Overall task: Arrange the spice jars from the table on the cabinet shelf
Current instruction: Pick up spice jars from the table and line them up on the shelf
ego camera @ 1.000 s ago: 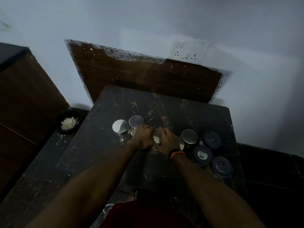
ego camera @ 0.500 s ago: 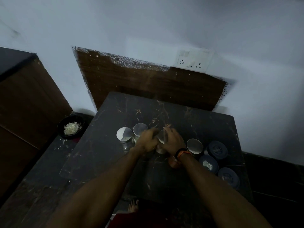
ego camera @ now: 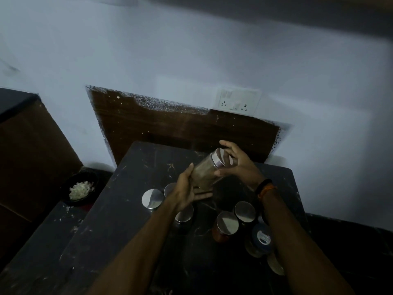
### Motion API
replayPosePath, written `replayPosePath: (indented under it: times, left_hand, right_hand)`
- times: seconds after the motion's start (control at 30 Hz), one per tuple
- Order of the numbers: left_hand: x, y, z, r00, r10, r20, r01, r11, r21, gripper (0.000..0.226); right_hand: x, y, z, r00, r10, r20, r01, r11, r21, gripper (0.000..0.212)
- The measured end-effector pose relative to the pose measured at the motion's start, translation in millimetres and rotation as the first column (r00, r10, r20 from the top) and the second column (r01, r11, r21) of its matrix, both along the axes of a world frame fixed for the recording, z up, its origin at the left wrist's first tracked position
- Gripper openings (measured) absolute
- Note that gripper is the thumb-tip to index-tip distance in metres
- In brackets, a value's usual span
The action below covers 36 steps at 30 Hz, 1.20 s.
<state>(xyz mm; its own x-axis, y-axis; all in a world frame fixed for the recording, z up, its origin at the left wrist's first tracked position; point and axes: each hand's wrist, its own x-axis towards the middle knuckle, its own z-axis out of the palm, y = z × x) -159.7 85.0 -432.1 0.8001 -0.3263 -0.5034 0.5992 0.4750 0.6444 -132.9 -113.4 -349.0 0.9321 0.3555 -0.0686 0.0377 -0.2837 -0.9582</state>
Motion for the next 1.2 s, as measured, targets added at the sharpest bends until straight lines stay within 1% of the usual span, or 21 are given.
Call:
replayPosePath:
  times: [0.07, 0.13, 0.23, 0.3, 0.37, 0.4, 0.47, 0.5, 0.53, 0.6, 0.7, 0.77, 0.87, 0.93, 1.0, 1.07, 1.13, 1.2]
  left_hand:
    - [2, 1, 9, 1.0, -0.019, -0.02, 0.016, 0.985, -0.173, 0.061]
    - [4, 0, 17, 1.0, 0.013, -0.005, -0.014, 0.961, -0.276, 0.061]
    - [9, -3, 27, 0.995, 0.088, 0.054, -0.063, 0.933, -0.355, 0.058]
    - [11, -7, 32, 0.984, 0.13, 0.121, -0.078, 0.928, -0.364, 0.059]
    - [10, -12, 39, 0.963, 0.133, 0.234, -0.054, 0.947, -0.315, 0.061]
    - [9, -15, 43, 0.946, 0.115, 0.304, -0.04, 0.969, -0.243, 0.065]
    - [6, -24, 53, 0.904, 0.076, 0.421, -0.07, 0.997, -0.029, 0.075]
    - [4, -28, 56, 0.886, 0.067, 0.459, -0.112, 0.991, 0.07, 0.077]
    - [3, -32, 58, 0.868, 0.07, 0.491, -0.158, 0.978, 0.138, 0.079]
    - [1, -39, 62, 0.825, 0.084, 0.56, -0.234, 0.951, 0.202, 0.079]
    - [0, -43, 70, 0.762, 0.038, 0.646, -0.295, 0.909, 0.294, 0.078]
    - [0, -43, 74, 0.745, 0.027, 0.666, -0.303, 0.904, 0.302, 0.07]
    - [-1, -39, 78, 0.773, 0.026, 0.634, -0.226, 0.945, 0.238, 0.061]
    - [0, -37, 81, 0.793, 0.014, 0.61, -0.158, 0.971, 0.182, 0.063]
    - [1, -36, 84, 0.796, 0.004, 0.605, -0.11, 0.984, 0.138, 0.07]
    - [2, -34, 86, 0.778, -0.017, 0.628, -0.094, 0.985, 0.143, 0.077]
    - [2, -33, 90, 0.752, -0.034, 0.658, -0.112, 0.978, 0.178, 0.081]
    - [3, -31, 96, 0.728, -0.026, 0.685, -0.154, 0.967, 0.201, 0.083]
  right_hand:
    - [3, -2, 7, 1.0, 0.031, -0.004, -0.031, 0.997, 0.07, 0.1]
    - [6, -5, 10, 1.0, 0.027, -0.006, -0.026, 0.989, 0.147, 0.096]
    - [9, -6, 10, 1.0, -0.024, -0.011, 0.026, 0.96, 0.28, 0.081]
    - [10, -4, 9, 0.995, -0.088, -0.037, 0.096, 0.921, 0.378, 0.068]
    - [12, 1, 8, 0.981, -0.165, -0.1, 0.192, 0.859, 0.474, 0.058]
    - [12, 3, 7, 0.97, -0.202, -0.137, 0.244, 0.827, 0.507, 0.054]
    - [13, 10, 8, 0.948, -0.261, -0.182, 0.318, 0.785, 0.531, 0.048]
    - [13, 13, 9, 0.944, -0.279, -0.176, 0.33, 0.787, 0.522, 0.047]
    - [13, 16, 10, 0.945, -0.288, -0.157, 0.327, 0.798, 0.506, 0.047]
    - [11, 21, 11, 0.944, -0.3, -0.137, 0.328, 0.811, 0.484, 0.052]
    - [10, 22, 12, 0.934, -0.325, -0.146, 0.354, 0.802, 0.481, 0.062]
    - [12, 19, 13, 0.936, -0.313, -0.162, 0.35, 0.775, 0.526, 0.062]
    - [12, 17, 18, 0.943, -0.266, -0.199, 0.331, 0.715, 0.616, 0.061]
    - [11, 17, 21, 0.947, -0.244, -0.208, 0.32, 0.681, 0.659, 0.062]
    - [11, 17, 23, 0.947, -0.241, -0.212, 0.319, 0.656, 0.684, 0.059]
    - [11, 17, 25, 0.948, -0.241, -0.209, 0.317, 0.651, 0.689, 0.051]
    - [12, 17, 29, 0.952, -0.232, -0.198, 0.304, 0.67, 0.677, 0.041]
    - [16, 17, 38, 0.958, -0.22, -0.182, 0.285, 0.703, 0.652, 0.039]
